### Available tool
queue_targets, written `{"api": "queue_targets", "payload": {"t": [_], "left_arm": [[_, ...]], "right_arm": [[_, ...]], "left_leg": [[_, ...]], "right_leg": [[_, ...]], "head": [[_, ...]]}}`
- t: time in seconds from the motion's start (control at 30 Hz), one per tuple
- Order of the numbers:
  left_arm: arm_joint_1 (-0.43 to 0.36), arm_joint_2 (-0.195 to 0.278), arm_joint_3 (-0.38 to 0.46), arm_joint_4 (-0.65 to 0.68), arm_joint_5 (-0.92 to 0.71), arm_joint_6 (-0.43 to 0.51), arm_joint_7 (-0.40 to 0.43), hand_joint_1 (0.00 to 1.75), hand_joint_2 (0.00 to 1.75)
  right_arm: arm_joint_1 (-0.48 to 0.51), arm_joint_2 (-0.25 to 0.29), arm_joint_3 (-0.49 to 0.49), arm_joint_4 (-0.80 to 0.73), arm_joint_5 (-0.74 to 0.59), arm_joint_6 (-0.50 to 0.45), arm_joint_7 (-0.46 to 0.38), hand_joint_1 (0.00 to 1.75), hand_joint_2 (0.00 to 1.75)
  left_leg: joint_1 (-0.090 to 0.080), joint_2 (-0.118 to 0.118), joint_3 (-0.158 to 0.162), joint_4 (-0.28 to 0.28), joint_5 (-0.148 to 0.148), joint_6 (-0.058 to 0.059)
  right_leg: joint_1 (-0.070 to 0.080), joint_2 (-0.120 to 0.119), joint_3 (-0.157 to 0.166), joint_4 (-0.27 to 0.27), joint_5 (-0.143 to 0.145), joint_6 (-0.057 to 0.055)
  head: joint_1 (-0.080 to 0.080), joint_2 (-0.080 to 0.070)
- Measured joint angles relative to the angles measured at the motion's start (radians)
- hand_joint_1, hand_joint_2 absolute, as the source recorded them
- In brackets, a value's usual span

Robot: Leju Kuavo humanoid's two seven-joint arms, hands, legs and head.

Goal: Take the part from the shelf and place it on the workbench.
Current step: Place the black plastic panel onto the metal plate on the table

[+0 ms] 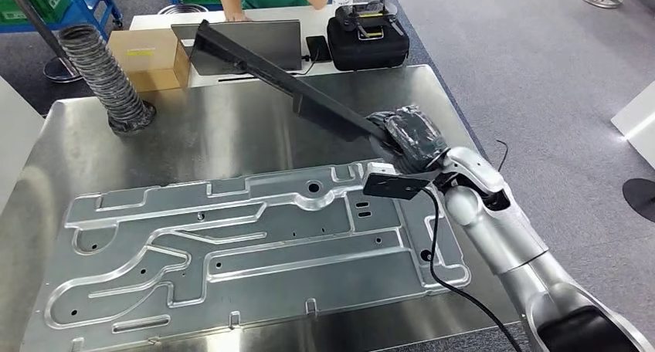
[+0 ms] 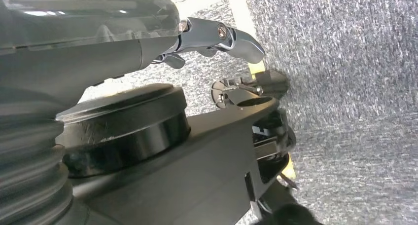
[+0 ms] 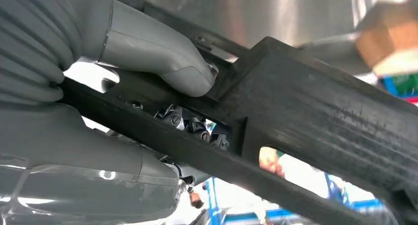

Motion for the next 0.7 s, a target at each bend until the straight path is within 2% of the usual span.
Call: {"api": "queue_targets", "payload": {"t": [0.03, 0.07, 0.1, 0.13, 0.2, 0.27, 0.37, 0.43, 0.5, 0.53, 0.57, 0.6, 0.67, 0.7], "left_arm": [[0.001, 0.000, 0.000, 0.000, 0.000, 0.001, 0.000, 0.00, 1.75], [0.002, 0.000, 0.000, 0.000, 0.000, 0.002, -0.001, 0.00, 1.75], [0.002, 0.000, 0.000, 0.000, 0.001, 0.002, -0.001, 0.00, 1.75], [0.002, 0.000, 0.000, 0.000, 0.001, 0.003, -0.001, 0.00, 1.75], [0.002, -0.001, 0.000, 0.000, 0.001, 0.003, -0.002, 0.00, 1.75], [0.003, -0.001, 0.000, 0.000, 0.001, 0.003, -0.003, 0.00, 1.75], [0.004, 0.000, 0.000, 0.000, 0.002, 0.004, -0.004, 0.00, 1.75], [0.004, 0.000, 0.000, 0.000, 0.002, 0.006, -0.005, 0.00, 1.75], [0.007, 0.001, 0.000, 0.000, 0.006, 0.010, -0.006, 0.00, 1.75], [0.009, 0.001, 0.000, 0.000, 0.007, 0.012, -0.006, 0.00, 1.75], [0.011, 0.001, 0.000, 0.000, 0.009, 0.014, -0.006, 0.00, 1.75], [0.012, 0.002, 0.000, 0.000, 0.011, 0.015, -0.007, 0.00, 1.75], [0.014, 0.003, 0.000, 0.000, 0.015, 0.019, -0.009, 0.00, 1.75], [0.014, 0.003, 0.001, 0.000, 0.017, 0.021, -0.011, 0.00, 1.75]], "right_arm": [[-0.006, 0.005, 0.017, 0.016, 0.005, -0.004, 0.002, 1.75, 1.75], [-0.010, 0.009, 0.029, 0.028, 0.007, -0.005, 0.002, 1.75, 1.75], [-0.014, 0.012, 0.040, 0.038, 0.009, -0.007, 0.002, 1.75, 1.75], [-0.020, 0.014, 0.047, 0.046, 0.010, -0.009, 0.002, 1.75, 1.75], [-0.035, 0.019, 0.059, 0.060, 0.011, -0.014, 0.002, 1.75, 1.75], [-0.046, 0.023, 0.067, 0.070, 0.012, -0.016, 0.002, 1.75, 1.75], [-0.053, 0.028, 0.078, 0.082, 0.027, -0.024, 0.004, 1.75, 1.75], [-0.060, 0.033, 0.089, 0.089, 0.073, -0.058, 0.015, 1.75, 1.75], [-0.068, 0.042, 0.110, 0.102, 0.154, -0.121, 0.038, 1.75, 1.75], [-0.072, 0.048, 0.124, 0.111, 0.200, -0.154, 0.050, 1.75, 1.75], [-0.076, 0.054, 0.140, 0.122, 0.246, -0.185, 0.062, 1.75, 1.75], [-0.081, 0.062, 0.155, 0.133, 0.284, -0.210, 0.071, 1.75, 1.75], [-0.095, 0.078, 0.188, 0.154, 0.352, -0.254, 0.090, 1.75, 1.75], [-0.104, 0.086, 0.205, 0.162, 0.382, -0.274, 0.101, 1.75, 1.75]], "left_leg": [[0.000, -0.001, 0.000, 0.001, -0.001, 0.001], [0.000, -0.003, 0.001, 0.002, -0.002, 0.001], [0.000, -0.005, 0.002, 0.005, -0.004, 0.000], [0.000, -0.008, 0.002, 0.008, -0.007, -0.002], [-0.004, -0.011, -0.001, 0.015, -0.012, -0.010], [-0.006, -0.011, -0.004, 0.017, -0.015, -0.019], [-0.005, -0.009, -0.009, 0.033, -0.031, -0.035], [-0.001, -0.005, -0.049, 0.121, -0.081, -0.048], [0.004, -0.002, -0.114, 0.253, -0.135, -0.057], [0.006, -0.001, -0.136, 0.293, -0.141, -0.060], [0.008, -0.001, -0.140, 0.295, -0.128, -0.062], [0.010, 0.000, -0.126, 0.258, -0.098, -0.063], [0.011, 0.001, -0.064, 0.121, -0.029, -0.061], [0.011, 0.001, -0.040, 0.067, -0.009, -0.056]], "right_leg": [[0.000, 0.000, -0.017, 0.031, -0.001, 0.001], [-0.001, 0.000, -0.015, 0.021, 0.017, 0.000], [-0.001, 0.000, 0.005, -0.028, 0.051, -0.002], [-0.001, 0.000, 0.036, -0.099, 0.088, -0.005], [0.004, 0.000, 0.086, -0.214, 0.129, -0.014], [0.010, 0.001, 0.098, -0.242, 0.129, -0.023], [0.004, 0.001, 0.103, -0.252, 0.133, -0.038], [0.000, -0.001, 0.108, -0.258, 0.135, -0.048], [0.000, -0.001, 0.108, -0.258, 0.134, -0.052], [0.000, -0.001, 0.109, -0.258, 0.133, -0.052], [0.000, 0.000, 0.110, -0.257, 0.132, -0.051], [-0.001, 0.001, 0.112, -0.256, 0.130, -0.050], [0.000, 0.003, 0.114, -0.251, 0.125, -0.043], [0.001, 0.004, 0.113, -0.248, 0.123, -0.038]], "head": [[0.000, 0.000], [0.000, 0.000], [0.000, 0.000], [0.000, 0.000], [0.000, 0.000], [0.000, 0.000], [0.000, 0.000], [0.000, 0.000], [0.000, 0.000], [0.000, 0.000], [0.000, 0.000], [0.000, 0.000], [0.000, 0.000], [0.000, 0.000]]}}
